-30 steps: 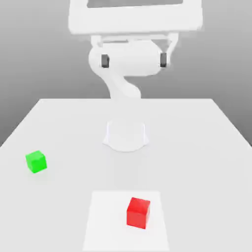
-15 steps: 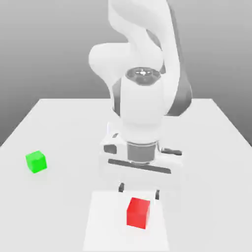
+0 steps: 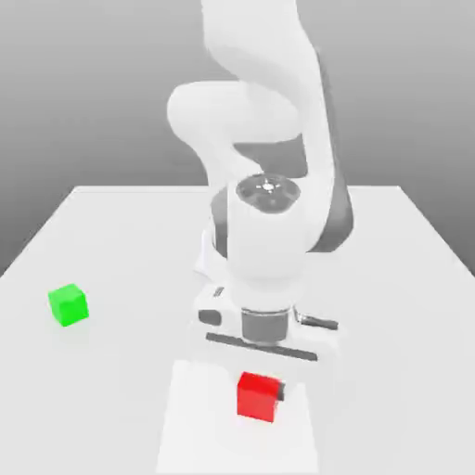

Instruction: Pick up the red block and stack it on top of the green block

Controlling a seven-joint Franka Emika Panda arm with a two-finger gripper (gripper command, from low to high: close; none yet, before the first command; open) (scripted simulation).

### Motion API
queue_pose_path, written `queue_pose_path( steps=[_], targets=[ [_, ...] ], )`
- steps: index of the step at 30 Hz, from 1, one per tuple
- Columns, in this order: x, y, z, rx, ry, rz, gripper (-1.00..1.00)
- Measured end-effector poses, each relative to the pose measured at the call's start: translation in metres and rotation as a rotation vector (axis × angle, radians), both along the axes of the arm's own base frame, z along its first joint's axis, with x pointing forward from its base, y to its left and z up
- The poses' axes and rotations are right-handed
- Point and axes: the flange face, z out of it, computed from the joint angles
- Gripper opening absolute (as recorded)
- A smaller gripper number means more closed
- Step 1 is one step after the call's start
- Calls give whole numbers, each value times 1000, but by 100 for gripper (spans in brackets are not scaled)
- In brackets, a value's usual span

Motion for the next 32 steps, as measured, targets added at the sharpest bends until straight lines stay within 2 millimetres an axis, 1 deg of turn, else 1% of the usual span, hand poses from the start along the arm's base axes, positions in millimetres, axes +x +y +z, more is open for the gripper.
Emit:
queue_pose_path(
  steps=[1, 2, 4, 7, 9, 11, 14, 17, 19, 21, 22, 24, 29, 30, 32],
  targets=[
    [-1, -3, 10, -1, 0, -1, -100],
    [-2, -24, 15, -5, 0, -24, -100],
    [-9, -75, 21, -12, 1, -70, -100],
    [-30, -141, 28, -22, 4, -112, -100],
    [-50, -182, 33, -25, 7, -138, -100],
    [-73, -216, 37, -27, 9, -156, -100],
    [-110, -257, 42, -25, 12, -169, -100],
    [-155, -295, 47, -18, 12, -200, -100],
    [-189, -317, 49, -12, 10, -224, -100],
    [-224, -334, 51, -4, 5, -249, -100],
    [-235, -339, 49, -1, 3, -256, -100],
    [-242, -343, 36, 2, -1, -260, -100],
    [-245, -343, -8, 3, -1, -262, -100],
    [-245, -343, -13, 2, 0, -261, 100],
    [-245, -343, -13, 2, 0, -261, 100]
  ],
)
